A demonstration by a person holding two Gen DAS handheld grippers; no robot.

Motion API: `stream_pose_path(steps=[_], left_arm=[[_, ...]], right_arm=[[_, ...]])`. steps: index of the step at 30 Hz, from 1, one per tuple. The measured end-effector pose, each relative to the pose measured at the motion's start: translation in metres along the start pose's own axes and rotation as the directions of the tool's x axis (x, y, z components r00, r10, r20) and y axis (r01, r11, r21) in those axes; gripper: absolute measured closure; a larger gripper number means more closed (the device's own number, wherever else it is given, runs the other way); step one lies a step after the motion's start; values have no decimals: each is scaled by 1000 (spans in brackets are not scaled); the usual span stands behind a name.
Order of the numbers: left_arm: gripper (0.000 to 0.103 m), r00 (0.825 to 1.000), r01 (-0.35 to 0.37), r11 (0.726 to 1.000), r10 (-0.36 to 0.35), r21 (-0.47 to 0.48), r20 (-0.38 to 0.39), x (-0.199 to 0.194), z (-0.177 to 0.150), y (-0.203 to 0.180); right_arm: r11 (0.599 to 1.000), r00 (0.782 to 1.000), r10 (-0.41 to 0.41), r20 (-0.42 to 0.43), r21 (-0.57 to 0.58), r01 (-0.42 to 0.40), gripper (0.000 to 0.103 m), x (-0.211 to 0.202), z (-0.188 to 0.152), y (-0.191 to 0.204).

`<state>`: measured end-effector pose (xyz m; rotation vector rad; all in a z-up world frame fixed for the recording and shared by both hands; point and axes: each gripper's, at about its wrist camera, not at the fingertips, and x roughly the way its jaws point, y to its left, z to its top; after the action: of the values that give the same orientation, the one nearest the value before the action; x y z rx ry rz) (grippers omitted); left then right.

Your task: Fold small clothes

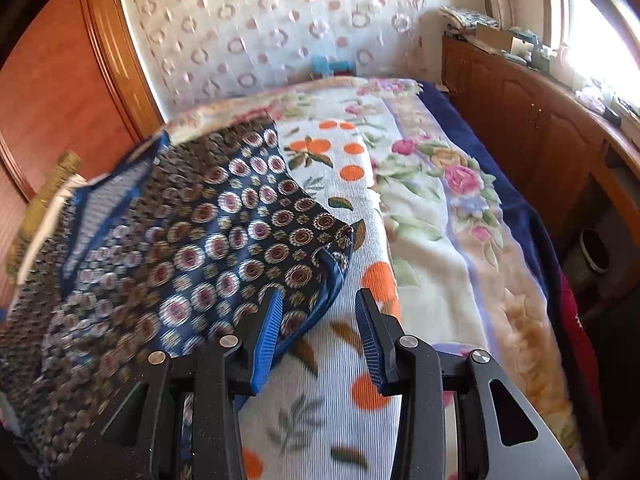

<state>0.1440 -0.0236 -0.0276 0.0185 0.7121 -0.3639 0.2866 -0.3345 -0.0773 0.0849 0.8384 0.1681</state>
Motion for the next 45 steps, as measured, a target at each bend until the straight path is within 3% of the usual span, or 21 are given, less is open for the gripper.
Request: stream_pose_path(steps=[2, 3, 5, 9, 15, 21, 25, 29, 30, 36, 45], left_arm=[[18, 1000, 4, 1000, -4, -7, 12, -5, -1, 2], [18, 1000, 7, 1000, -6, -12, 15, -7, -2, 1], [18, 1000, 6, 1000, -6, -21, 22, -11, -4, 4], [18, 999, -9, 1000, 10, -20, 35, -17, -6, 3], [18, 998, -25, 998, 28, -50, 63, -29, -9, 19], [18, 996, -47, 995, 53, -87, 73, -39, -15, 35], [18, 996, -59, 993, 66, -102, 64, -40, -20, 45], [18, 995, -73, 992, 79, -106, 56, -41, -25, 53], [18, 995, -74, 991, 81, -107, 55, -42, -26, 55], [18, 993, -99, 988, 105, -118, 52, -46, -31, 70], [18, 984, -171, 974, 176, -145, 21, -43, -25, 109]], right_arm=[[999, 1000, -24, 4, -26, 24, 67, 2, 9, 3], [999, 1000, -32, -1, -36, 31, 81, 6, 13, 6], [997, 999, -36, -19, -65, 35, 97, 12, 20, 10], [993, 999, 25, 37, -115, -21, 99, -17, 41, 30], [944, 970, 188, 153, -299, -136, 99, -91, 73, 112], [867, 945, 309, 104, -439, -235, 99, -106, 71, 193], [842, 950, 307, 60, -482, -241, 99, -85, 67, 215], [866, 962, 269, 54, -450, -217, 58, -69, 67, 204], [877, 965, 254, 62, -436, -203, 53, -65, 69, 203], [918, 983, 177, 57, -369, -144, 53, -66, 33, 172], [956, 997, 70, -14, -285, -71, 53, -19, -6, 133]])
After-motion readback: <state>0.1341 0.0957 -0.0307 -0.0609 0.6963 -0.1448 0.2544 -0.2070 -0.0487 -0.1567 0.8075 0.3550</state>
